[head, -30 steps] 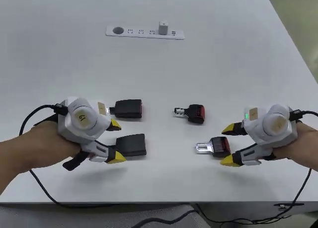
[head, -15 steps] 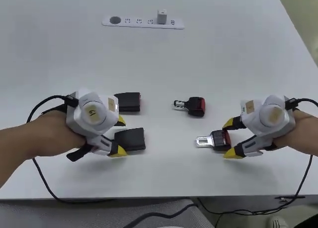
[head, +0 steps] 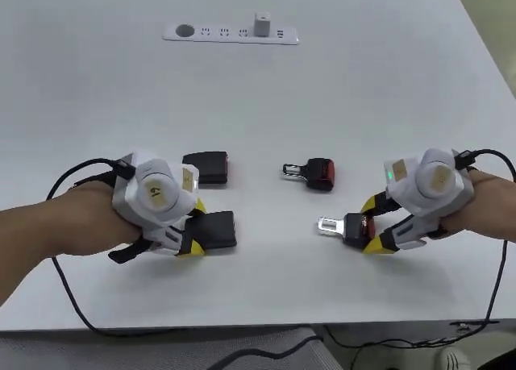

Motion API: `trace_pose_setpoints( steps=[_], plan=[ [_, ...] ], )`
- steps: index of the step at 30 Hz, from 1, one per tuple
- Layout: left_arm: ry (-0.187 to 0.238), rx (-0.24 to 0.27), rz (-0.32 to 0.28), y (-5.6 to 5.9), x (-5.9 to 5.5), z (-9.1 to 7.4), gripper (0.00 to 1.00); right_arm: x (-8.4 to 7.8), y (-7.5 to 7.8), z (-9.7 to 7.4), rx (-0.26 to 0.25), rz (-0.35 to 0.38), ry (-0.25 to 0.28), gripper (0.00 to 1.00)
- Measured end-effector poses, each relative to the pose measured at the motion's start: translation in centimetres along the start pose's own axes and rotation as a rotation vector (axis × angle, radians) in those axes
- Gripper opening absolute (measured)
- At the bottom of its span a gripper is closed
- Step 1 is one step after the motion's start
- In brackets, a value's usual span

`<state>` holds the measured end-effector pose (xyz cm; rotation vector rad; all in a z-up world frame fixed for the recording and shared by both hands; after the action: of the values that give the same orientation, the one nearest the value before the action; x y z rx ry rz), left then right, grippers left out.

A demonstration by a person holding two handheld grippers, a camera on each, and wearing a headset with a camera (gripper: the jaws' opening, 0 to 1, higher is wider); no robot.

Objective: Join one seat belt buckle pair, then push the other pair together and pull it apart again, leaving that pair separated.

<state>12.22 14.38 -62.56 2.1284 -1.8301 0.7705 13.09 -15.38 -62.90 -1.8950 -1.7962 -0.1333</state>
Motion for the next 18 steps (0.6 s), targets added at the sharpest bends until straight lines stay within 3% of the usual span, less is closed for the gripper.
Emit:
trace_pose_setpoints(
  steps=[6, 11, 16, 18],
  plan=[
    [0.006, -0.005, 0.007, -0.2, -0.2, 0.1, 0.34, 0.3, 0.1, 0.1, 0.017, -0.06, -0.044, 0.33],
    [0.004, -0.01, 0.012, -0.3, -0.3, 0.2, 0.34, 0.6, 0.2, 0.1, 0.023, -0.063, -0.074, 0.34],
    [0.0, -0.01, 0.012, -0.3, -0.3, 0.3, 0.34, 1.3, 0.1, 0.4, 0.024, -0.033, -0.055, 0.38],
    [-0.002, -0.011, 0.017, -0.4, -0.3, 0.3, 0.34, 1.2, 0.3, 0.2, 0.013, -0.036, -0.055, 0.34]
  ],
)
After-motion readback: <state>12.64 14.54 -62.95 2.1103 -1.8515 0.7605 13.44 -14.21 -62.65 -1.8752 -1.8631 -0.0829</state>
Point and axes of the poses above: the centre of the closed fingertips' face, and the gripper's own axes: z roughly forward along the fingers, y roughly to its right, x roughly out of its top, the point moved 7 cm from there along -z, roughly backward along the fingers, and after that the axes turned 13 degrees about x, right-handed, at the moved point
